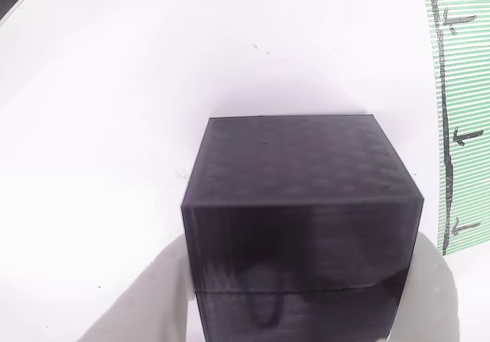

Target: Stack 3 Blocks on the chosen place.

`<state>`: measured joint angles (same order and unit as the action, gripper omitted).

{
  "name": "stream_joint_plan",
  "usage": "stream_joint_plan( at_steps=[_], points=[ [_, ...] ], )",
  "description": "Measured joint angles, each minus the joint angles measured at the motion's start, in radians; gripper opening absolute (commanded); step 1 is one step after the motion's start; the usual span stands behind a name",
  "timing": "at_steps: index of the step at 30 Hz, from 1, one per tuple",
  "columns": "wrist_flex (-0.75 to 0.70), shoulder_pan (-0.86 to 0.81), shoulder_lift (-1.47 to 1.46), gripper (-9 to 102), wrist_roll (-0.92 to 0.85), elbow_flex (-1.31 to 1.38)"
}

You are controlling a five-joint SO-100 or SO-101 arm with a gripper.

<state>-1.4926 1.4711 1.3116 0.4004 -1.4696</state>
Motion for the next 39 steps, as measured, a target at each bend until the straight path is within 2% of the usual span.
stream_joint_plan(
  at_steps=[8,20,26,32,39],
  points=[
    [-0.064,-0.084,0.094,22,0.0,0.043],
    [-0.081,-0.4,0.407,23,-0.014,0.054],
    [-0.083,-0.661,0.528,23,-0.057,0.044],
    [-0.083,-0.973,0.546,23,-0.178,-0.005],
    [-0.083,-1.209,0.546,23,-0.339,-0.02]
  ],
)
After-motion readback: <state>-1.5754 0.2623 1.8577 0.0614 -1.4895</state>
